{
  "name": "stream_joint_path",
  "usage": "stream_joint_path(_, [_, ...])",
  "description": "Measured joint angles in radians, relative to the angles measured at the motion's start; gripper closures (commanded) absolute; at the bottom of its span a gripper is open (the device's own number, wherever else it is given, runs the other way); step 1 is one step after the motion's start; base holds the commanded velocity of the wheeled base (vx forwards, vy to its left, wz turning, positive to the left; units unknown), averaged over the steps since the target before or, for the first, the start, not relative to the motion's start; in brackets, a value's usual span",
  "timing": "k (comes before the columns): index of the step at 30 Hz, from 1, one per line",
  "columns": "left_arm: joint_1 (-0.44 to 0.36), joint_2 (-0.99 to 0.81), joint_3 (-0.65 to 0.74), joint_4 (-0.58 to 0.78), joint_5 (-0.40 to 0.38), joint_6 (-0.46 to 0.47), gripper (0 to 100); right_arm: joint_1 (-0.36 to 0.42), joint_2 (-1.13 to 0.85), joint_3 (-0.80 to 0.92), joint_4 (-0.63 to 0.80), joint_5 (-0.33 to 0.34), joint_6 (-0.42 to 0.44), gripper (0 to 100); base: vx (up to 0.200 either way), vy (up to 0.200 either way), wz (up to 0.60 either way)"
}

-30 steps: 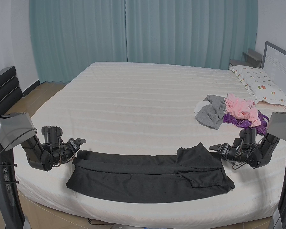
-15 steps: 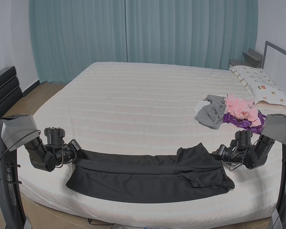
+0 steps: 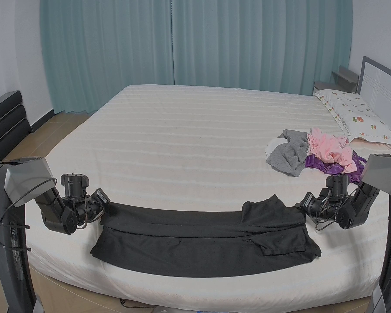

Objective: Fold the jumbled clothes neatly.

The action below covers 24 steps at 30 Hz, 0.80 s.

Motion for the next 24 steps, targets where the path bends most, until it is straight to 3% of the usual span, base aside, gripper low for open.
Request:
stream_joint_path(2, [0.0, 0.004, -0.004, 0.0, 0.0, 0.0, 100, -0.003, 0.0, 0.004, -0.001, 0.0, 0.0, 100, 0.0, 0.0, 0.0])
stream_joint_path(3, [0.0, 0.006, -0.006, 0.0, 0.0, 0.0, 100, -0.003, 0.0, 0.006, -0.007, 0.0, 0.0, 0, 0.0, 0.0, 0.0])
stream_joint_path(5, [0.0, 0.009, -0.009, 0.0, 0.0, -0.001, 100, -0.005, 0.0, 0.011, -0.032, -0.001, -0.001, 0, 0.0, 0.0, 0.0])
stream_joint_path(6, [0.0, 0.01, -0.01, 0.0, -0.001, -0.001, 0, -0.007, 0.0, 0.015, -0.048, -0.001, -0.001, 0, 0.0, 0.0, 0.0])
stream_joint_path(16, [-0.004, -0.001, 0.014, 0.0, -0.001, -0.001, 0, -0.009, -0.044, 0.106, -0.121, 0.003, 0.013, 0, 0.0, 0.0, 0.0])
stream_joint_path(22, [0.001, -0.092, 0.104, 0.0, -0.013, -0.002, 0, -0.006, -0.132, 0.177, -0.129, 0.003, 0.049, 0, 0.0, 0.0, 0.0])
stream_joint_path(24, [0.001, -0.127, 0.136, 0.0, -0.016, -0.002, 0, -0.004, -0.169, 0.217, -0.131, 0.003, 0.055, 0, -0.2, 0.0, 0.0])
